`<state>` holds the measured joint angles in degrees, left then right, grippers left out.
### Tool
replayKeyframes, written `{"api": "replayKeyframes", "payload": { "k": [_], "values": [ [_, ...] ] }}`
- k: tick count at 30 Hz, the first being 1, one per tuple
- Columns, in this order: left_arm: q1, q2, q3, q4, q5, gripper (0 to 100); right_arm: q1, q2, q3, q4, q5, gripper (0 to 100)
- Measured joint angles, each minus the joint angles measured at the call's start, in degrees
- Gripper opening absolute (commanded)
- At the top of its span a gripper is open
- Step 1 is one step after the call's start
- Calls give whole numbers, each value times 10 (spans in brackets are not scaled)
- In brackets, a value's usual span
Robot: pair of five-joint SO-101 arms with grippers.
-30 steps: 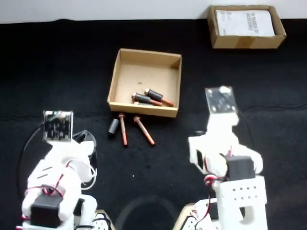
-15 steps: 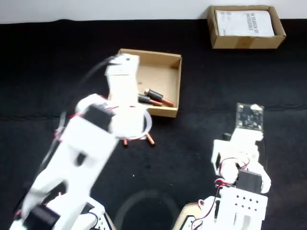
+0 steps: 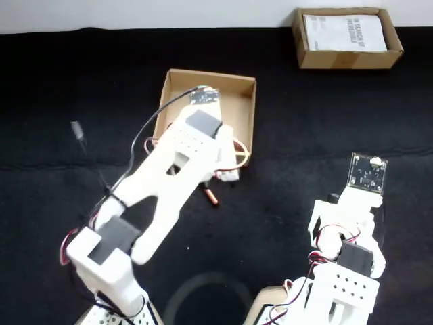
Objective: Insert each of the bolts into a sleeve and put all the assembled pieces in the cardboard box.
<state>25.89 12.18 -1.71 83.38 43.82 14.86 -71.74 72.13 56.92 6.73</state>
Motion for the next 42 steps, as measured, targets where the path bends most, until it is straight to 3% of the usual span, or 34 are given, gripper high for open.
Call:
{"api": "replayKeyframes", "payload": {
  "k": [10,20,22,25,32,37,42],
  "values": [
    [-76,126,-64,-1,12,203,0,0,0,0,1,7],
    [-81,186,-65,-27,12,197,0,0,0,0,1,7],
    [-82,205,-66,-50,11,153,0,0,0,0,1,7],
    [-87,221,-72,-86,11,10,1,0,0,0,1,7],
    [-88,231,-77,-142,-17,8,6,0,0,0,1,7],
    [-88,236,-120,-91,-26,8,6,0,0,0,1,7],
    [-92,242,-225,31,-31,8,-2,0,0,-2,1,7]
  ]
}}
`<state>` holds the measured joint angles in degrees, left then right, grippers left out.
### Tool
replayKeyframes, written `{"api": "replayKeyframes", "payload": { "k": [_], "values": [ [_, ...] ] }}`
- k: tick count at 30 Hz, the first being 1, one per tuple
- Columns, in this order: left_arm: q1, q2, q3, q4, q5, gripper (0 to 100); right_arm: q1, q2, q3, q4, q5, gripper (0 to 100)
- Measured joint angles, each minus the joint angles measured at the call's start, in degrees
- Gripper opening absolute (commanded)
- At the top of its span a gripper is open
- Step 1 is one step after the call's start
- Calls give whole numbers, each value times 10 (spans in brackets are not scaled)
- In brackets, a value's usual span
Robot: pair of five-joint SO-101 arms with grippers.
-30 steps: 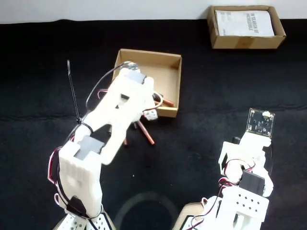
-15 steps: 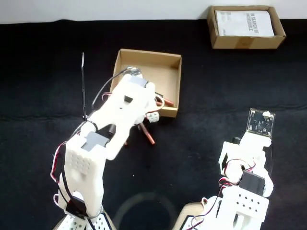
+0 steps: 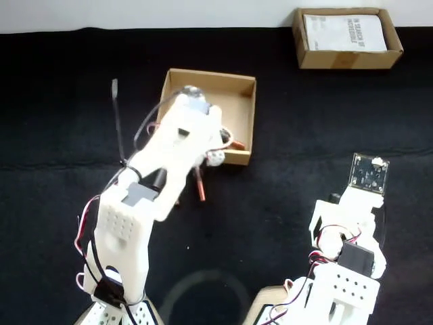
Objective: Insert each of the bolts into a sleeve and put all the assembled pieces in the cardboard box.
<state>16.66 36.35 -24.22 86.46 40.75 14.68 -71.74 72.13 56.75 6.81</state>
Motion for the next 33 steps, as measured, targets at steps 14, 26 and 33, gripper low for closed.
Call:
{"api": "replayKeyframes", "payload": {
  "k": [14,26,33],
  "values": [
    [83,-98,-335,145,-120,8,-180,-29,0,-127,-154,7],
    [100,-437,-86,147,-240,8,-324,-232,0,-89,-135,7],
    [163,-691,200,89,-274,8,-336,-273,45,-48,-67,7]
  ]
}}
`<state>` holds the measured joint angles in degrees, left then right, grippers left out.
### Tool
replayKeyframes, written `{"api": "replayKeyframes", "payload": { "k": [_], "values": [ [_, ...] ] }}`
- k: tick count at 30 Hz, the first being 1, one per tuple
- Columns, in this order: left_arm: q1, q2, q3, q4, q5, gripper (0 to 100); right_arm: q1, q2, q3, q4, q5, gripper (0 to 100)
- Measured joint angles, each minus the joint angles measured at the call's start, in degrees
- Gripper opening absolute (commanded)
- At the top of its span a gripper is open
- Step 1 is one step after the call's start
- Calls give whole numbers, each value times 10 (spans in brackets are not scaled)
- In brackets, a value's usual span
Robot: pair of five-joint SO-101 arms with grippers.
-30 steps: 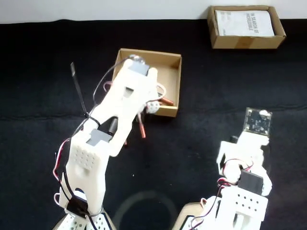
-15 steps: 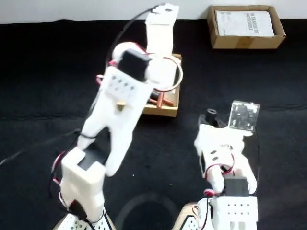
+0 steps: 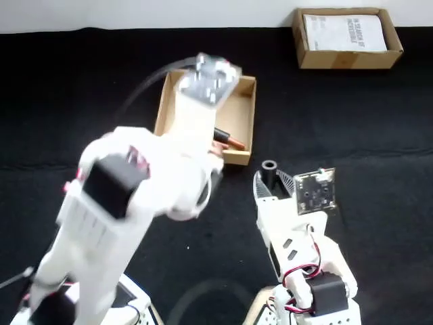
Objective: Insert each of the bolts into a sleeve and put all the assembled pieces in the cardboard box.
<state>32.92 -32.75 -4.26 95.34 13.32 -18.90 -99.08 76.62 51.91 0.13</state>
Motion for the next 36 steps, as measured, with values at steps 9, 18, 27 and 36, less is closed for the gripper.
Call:
{"api": "replayKeyframes", "payload": {
  "k": [9,18,27,36],
  "values": [
    [3,-217,382,-380,0,8,-13,-2,49,-40,14,7],
    [3,-272,570,-756,1,8,-15,-2,49,-69,3,7],
    [3,-154,578,-895,1,8,-66,-1,49,-81,-84,7],
    [4,-114,564,-909,49,8,-81,-1,49,-83,-84,7]
  ]
}}
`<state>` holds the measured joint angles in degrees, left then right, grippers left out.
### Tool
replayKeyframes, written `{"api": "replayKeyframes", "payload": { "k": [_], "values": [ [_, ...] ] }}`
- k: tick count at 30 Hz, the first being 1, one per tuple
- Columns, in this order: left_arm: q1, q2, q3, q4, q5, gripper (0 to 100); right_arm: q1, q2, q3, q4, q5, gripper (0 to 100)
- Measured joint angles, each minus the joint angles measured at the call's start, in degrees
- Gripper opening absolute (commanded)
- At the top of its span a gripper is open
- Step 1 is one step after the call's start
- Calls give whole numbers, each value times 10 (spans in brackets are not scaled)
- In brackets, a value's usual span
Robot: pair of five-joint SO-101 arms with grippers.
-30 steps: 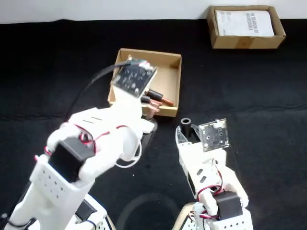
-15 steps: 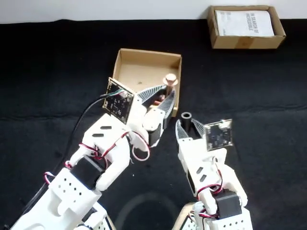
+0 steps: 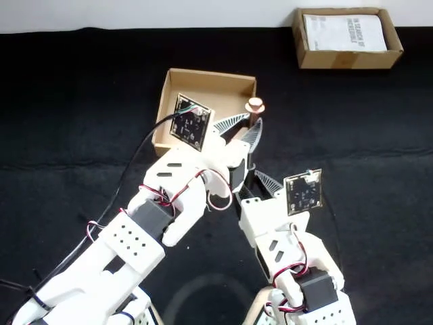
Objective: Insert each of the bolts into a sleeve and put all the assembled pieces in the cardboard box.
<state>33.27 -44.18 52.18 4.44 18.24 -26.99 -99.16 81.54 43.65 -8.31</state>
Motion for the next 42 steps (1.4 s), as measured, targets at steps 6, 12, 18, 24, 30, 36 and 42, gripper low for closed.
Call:
{"api": "replayKeyframes", "payload": {
  "k": [6,12,18,24,30,36,42],
  "values": [
    [12,0,-14,9,3,8,0,0,0,0,0,7],
    [12,0,-16,47,37,8,0,0,0,-4,0,7],
    [12,0,-17,52,43,8,0,0,0,-24,0,7],
    [12,0,-17,52,42,8,0,0,0,-24,0,7],
    [12,0,-17,53,42,8,0,0,14,-26,5,7],
    [12,0,-17,53,42,8,0,0,18,-28,12,7],
    [12,0,-17,53,42,8,17,0,19,-28,12,7]
  ]
}}
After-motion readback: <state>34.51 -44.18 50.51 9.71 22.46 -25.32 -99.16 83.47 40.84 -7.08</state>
